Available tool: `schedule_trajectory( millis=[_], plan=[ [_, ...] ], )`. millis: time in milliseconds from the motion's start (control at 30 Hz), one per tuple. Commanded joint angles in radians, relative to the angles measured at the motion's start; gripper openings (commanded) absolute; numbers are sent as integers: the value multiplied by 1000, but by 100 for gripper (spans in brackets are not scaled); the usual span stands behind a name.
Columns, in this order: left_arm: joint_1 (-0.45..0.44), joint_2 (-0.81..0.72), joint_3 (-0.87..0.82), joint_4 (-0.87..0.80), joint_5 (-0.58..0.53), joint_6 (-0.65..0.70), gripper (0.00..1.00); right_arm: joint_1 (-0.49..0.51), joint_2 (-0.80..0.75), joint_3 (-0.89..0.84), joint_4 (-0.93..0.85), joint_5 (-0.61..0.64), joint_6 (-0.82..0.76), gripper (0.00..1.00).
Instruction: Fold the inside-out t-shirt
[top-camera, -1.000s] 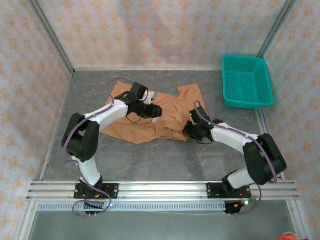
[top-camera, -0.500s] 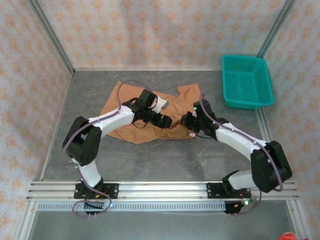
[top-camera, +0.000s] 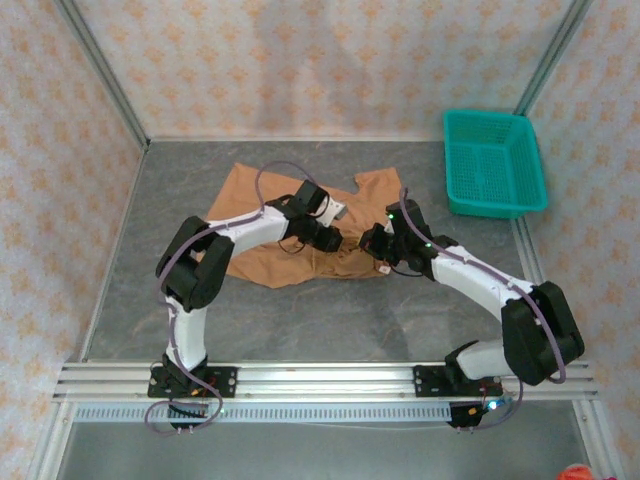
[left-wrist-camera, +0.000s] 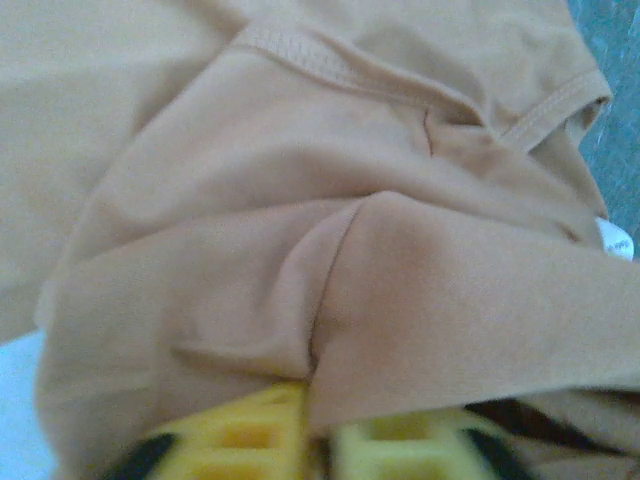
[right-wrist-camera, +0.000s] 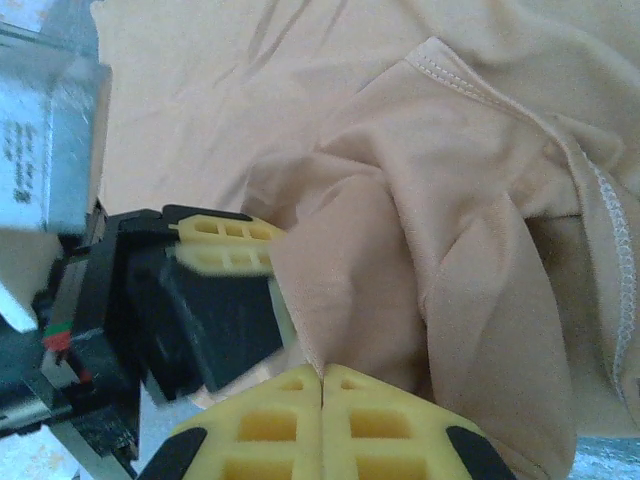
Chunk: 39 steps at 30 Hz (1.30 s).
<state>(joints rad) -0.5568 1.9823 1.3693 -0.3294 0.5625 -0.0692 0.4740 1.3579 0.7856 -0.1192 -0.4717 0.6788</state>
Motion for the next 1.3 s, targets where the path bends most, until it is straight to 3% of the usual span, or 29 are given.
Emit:
schedule_trajectory(
  millis=[0,167,367,533,600,733,800,900,1033,1267],
  plan=[
    [2,-18,74,-104,-35,10,0,-13,-27,-3,-44,25,-53,0],
    [6,-130,110,-212,32,12,0,-22,13,-14,-87,107,-135,0],
    [43,-207,73,-123,368,-110,0,-41,149,77,-76,192,-201,0],
    [60,-190,5,-19,480,-182,0,-45,287,193,-108,195,-220,0],
    [74,-169,-20,7,477,-199,0,-46,300,220,-144,185,-215,2],
    [124,-106,-25,-33,409,-193,0,-45,211,180,-185,209,-179,25],
    [139,-83,-23,-43,379,-199,0,-46,161,161,-215,211,-166,29],
    [139,-79,-21,-37,364,-208,0,-34,87,137,-227,187,-137,29],
    [135,-46,-29,-9,358,-228,0,13,45,121,-166,137,-79,19],
    [132,-54,-39,-12,355,-227,0,44,207,146,11,26,38,18]
  ],
)
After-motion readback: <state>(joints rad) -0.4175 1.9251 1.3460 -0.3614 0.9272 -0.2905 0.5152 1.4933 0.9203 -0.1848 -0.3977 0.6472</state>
